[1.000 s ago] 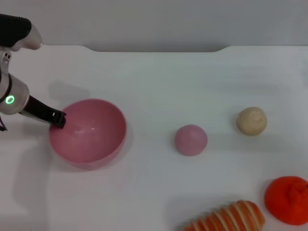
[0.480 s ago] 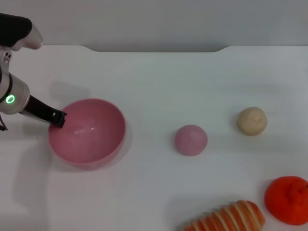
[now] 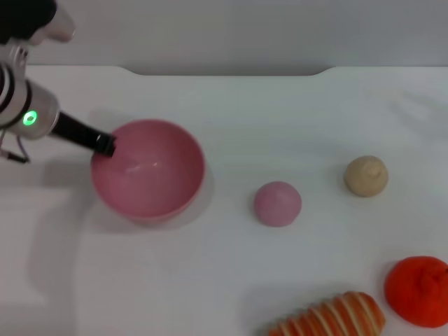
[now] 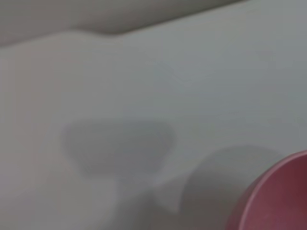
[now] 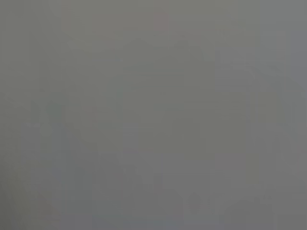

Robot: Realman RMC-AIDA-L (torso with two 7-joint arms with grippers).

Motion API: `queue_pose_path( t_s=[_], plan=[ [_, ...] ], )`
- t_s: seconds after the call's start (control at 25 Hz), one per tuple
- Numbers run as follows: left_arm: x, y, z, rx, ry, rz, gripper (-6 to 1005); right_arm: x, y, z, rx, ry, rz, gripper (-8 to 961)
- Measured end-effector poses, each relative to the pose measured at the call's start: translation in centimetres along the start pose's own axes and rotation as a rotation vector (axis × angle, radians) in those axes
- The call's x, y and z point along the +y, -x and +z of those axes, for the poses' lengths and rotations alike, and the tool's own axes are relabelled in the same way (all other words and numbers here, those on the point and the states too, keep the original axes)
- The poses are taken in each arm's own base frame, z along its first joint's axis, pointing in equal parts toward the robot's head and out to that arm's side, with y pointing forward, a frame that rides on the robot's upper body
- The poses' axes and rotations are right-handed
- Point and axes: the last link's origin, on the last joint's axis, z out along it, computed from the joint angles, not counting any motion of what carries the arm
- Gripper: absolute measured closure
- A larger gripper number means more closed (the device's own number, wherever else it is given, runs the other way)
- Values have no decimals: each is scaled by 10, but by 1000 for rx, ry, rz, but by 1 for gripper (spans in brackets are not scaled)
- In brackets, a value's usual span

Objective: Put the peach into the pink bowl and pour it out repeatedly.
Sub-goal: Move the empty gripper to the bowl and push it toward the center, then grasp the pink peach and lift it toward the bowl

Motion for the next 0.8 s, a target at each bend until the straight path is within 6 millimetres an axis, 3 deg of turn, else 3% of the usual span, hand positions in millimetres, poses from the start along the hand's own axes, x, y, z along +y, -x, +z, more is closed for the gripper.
queue_pose_path(
  t_s=[0.16, 0.32, 0.44, 0.52, 0.56, 0.68, 0.8],
  plan=[
    [14, -21, -17, 18, 26, 73, 953, 12, 17, 19, 295, 11, -74, 407],
    [20, -40, -32, 49, 36, 91, 953, 23, 13, 46, 581, 41, -84, 407],
    [22, -48, -39, 67, 44, 93, 953, 32, -7, 68, 822, 85, -109, 407],
    [24, -51, -41, 77, 45, 98, 953, 45, -45, 91, 1075, 110, -186, 407],
    [24, -53, -43, 82, 44, 101, 953, 45, -45, 91, 1075, 110, -186, 407],
    [25, -54, -44, 87, 44, 104, 953, 54, -83, 107, 1231, 82, -288, 406],
    [29, -57, -44, 96, 54, 110, 953, 58, -108, 117, 1306, 74, -358, 406]
  ],
)
